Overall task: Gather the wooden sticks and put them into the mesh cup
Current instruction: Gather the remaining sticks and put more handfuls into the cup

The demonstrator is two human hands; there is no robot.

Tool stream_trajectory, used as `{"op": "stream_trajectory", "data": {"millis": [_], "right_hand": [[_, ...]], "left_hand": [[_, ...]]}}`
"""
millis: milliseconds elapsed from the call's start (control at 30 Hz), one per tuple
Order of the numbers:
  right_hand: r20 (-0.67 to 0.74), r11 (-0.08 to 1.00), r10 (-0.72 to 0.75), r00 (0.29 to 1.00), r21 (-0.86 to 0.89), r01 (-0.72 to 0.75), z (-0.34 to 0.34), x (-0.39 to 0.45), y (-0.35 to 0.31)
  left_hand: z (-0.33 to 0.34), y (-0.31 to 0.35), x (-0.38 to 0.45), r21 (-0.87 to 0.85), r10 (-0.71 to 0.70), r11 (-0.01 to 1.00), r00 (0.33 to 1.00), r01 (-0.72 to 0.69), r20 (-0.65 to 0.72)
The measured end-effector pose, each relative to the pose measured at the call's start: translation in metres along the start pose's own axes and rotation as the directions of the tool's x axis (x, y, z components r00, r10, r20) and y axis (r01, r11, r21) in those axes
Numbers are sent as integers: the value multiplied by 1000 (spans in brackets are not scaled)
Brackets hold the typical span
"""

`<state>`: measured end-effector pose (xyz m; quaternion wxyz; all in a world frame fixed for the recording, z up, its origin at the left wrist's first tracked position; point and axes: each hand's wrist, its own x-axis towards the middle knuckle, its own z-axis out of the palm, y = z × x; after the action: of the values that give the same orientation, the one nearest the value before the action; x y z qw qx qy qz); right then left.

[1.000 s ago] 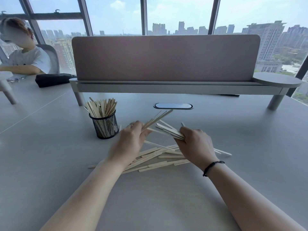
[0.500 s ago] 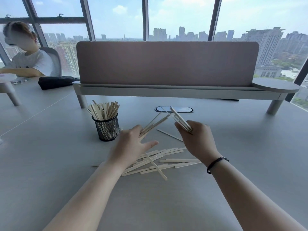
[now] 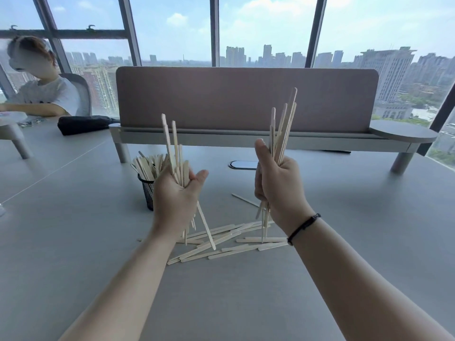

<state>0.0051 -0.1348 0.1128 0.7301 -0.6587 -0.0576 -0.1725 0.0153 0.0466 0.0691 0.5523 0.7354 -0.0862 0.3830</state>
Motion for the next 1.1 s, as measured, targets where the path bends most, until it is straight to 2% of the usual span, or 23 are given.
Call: {"op": "stream_trajectory", "data": {"millis": [100, 200, 267, 467, 567, 667, 833, 1000, 1100], "right_hand": [[9, 998, 41, 999, 43, -41, 6, -6, 10], [-1, 999, 41, 999, 15, -41, 8, -12, 21], [-9, 1000, 18, 1000, 3, -18, 8, -14, 25], [54, 1000, -6, 999, -1, 6, 5, -19, 29], [98, 1000, 6, 995, -5, -6, 2, -24, 36], [125, 999, 34, 992, 3, -35, 1, -32, 45], [139, 998, 46, 989, -37, -41, 0, -37, 53], [141, 995, 41, 989, -99, -27, -1, -41, 59], [146, 993, 24, 989, -121, -7, 2, -42, 63]], "left_hand": [[3, 6, 4, -111, 18, 994, 998, -25, -62], [14, 8, -1, -180, 37, 983, 999, -34, 13], [22, 9, -7, -172, 29, 985, 998, -19, 53], [34, 3, -15, -93, 78, 993, 995, -73, 58], [34, 9, -20, -129, 94, 988, 994, -86, 62], [36, 8, -26, -149, 75, 987, 992, -60, 97], [39, -8, -33, -88, -25, 995, 979, 43, 201], [35, -23, -33, -57, -103, 992, 981, 114, 163], [34, -24, -33, -100, -138, 983, 981, 152, 138]]}}
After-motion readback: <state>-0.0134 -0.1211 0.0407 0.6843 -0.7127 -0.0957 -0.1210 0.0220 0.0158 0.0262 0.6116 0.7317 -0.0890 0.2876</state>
